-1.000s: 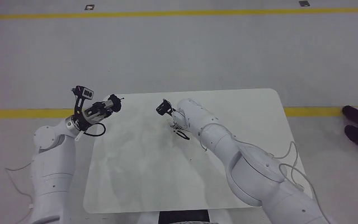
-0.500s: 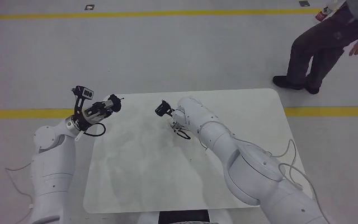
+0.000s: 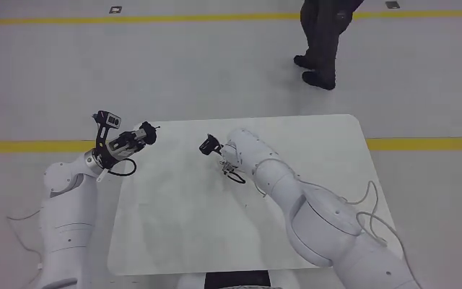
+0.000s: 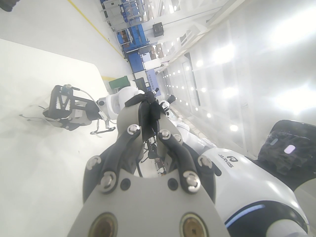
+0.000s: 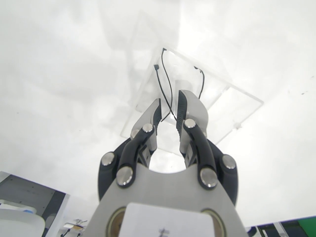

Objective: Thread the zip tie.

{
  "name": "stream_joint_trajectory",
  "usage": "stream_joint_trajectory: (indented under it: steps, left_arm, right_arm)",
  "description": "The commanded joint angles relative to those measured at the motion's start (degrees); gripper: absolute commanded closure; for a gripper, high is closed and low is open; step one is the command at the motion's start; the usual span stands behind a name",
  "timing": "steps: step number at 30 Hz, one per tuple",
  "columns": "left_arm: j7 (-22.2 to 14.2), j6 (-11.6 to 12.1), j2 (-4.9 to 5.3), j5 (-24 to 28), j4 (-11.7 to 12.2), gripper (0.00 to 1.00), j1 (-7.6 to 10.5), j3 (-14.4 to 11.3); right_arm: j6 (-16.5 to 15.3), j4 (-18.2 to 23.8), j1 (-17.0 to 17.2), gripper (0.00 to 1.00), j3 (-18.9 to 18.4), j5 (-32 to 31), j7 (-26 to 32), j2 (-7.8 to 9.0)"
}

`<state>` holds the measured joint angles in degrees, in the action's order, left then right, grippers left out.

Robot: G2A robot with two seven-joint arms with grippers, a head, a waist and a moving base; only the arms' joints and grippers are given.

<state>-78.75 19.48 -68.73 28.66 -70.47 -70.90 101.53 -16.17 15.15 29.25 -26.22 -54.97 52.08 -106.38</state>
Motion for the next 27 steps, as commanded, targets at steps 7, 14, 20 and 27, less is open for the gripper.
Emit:
stream_joint_trajectory:
  steps: [7,14,20,27]
  left_arm:
    - [0.0,0.0,0.00,0.0,0.0,1.00,0.00,0.0]
    - [0.0,0.0,0.00,0.0,0.0,1.00,0.00,0.0]
    - [0.0,0.0,0.00,0.0,0.0,1.00,0.00,0.0]
    - [0.0,0.0,0.00,0.0,0.0,1.00,0.00,0.0]
  right_arm:
    - [0.4,-1.1,-0.3,1.00,-0.2,-0.3,0.2,-0.68]
    - [0.7,-1.9,-1.3,1.00,-0.7,-0.3,0.3,-0.98]
    - [-0.3,-2.5,-2.9,1.00,-1.8,0.8,0.3,-0.75]
    - [-3.3,-3.2,-3.7,1.00,-3.7,3.4,-0.3,-0.02]
